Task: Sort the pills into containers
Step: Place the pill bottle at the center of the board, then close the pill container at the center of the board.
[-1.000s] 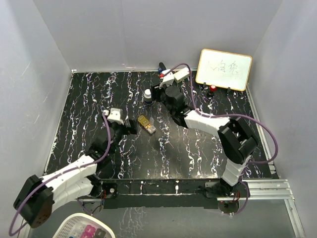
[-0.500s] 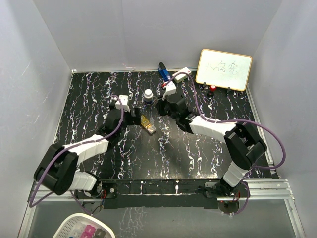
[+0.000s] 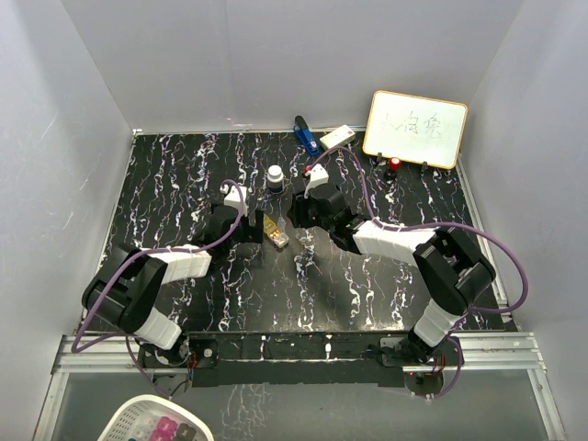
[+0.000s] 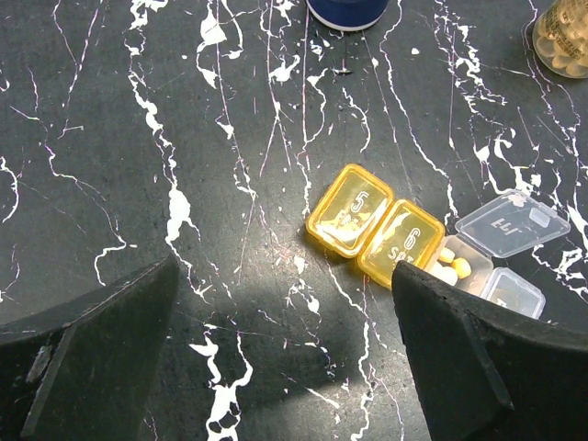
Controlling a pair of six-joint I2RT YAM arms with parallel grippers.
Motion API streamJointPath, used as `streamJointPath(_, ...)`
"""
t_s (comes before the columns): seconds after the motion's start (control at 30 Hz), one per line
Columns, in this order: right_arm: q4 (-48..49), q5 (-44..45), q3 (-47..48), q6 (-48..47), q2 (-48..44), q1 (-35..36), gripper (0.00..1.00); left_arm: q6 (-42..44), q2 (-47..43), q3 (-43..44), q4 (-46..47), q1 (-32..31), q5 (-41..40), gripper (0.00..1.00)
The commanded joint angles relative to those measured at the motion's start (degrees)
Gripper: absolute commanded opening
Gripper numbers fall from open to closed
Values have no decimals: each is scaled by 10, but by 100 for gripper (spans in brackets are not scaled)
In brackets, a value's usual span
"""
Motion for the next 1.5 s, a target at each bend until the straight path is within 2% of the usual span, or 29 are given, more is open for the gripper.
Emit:
streamJointPath(0.0,28,-13,0,12,-28,-1,37,10,7,14,5,3,0,99)
streamJointPath(0.23,26,-9,-1,17,-19,0,35,4,18,9,29,3,42,99)
streamJointPath(0.57,24,-8,2,17,3,0,21,0,31,12,29,3,49,99)
streamJointPath(1.47,23,-24,22,16,64,0,19,9,3,-5,67,3,26,99)
